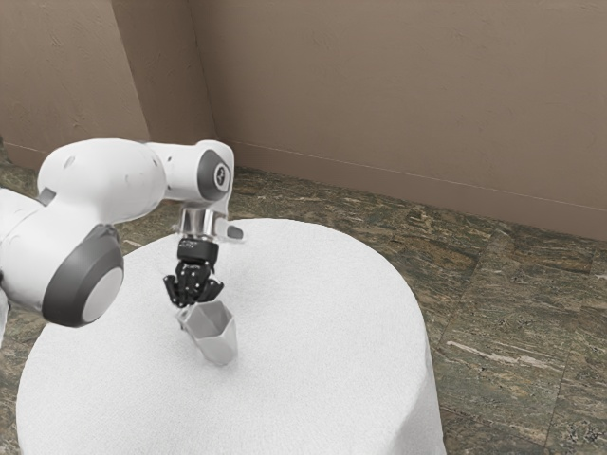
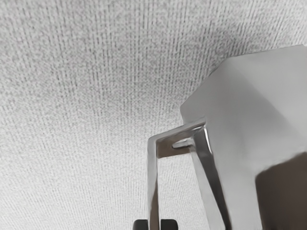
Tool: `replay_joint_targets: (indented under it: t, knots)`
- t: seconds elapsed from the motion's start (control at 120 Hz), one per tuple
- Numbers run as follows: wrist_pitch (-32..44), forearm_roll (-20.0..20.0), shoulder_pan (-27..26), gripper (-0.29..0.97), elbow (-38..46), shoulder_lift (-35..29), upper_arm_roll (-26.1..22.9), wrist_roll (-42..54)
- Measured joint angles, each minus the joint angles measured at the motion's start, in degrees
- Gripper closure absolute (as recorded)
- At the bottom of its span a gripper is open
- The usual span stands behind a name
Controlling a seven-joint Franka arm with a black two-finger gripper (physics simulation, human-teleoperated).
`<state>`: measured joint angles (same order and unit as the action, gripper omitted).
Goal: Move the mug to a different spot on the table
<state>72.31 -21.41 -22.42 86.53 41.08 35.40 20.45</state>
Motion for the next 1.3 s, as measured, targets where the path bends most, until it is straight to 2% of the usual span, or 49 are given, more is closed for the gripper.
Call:
replay_joint_targets:
  t: [0.442,1.0,1.167,1.3]
  knots:
    - [-1.5,-1.8,4.6,0.79,-2.3,3.4,1.8,5.9]
    - [-6.6,-3.3,5.0,0.79,-10.9,10.8,2.9,9.4]
    - [-8.1,-3.3,5.0,0.52,-10.8,11.1,3.6,9.8]
    - [-8.8,-3.4,5.0,0.39,-10.8,11.1,3.6,9.8]
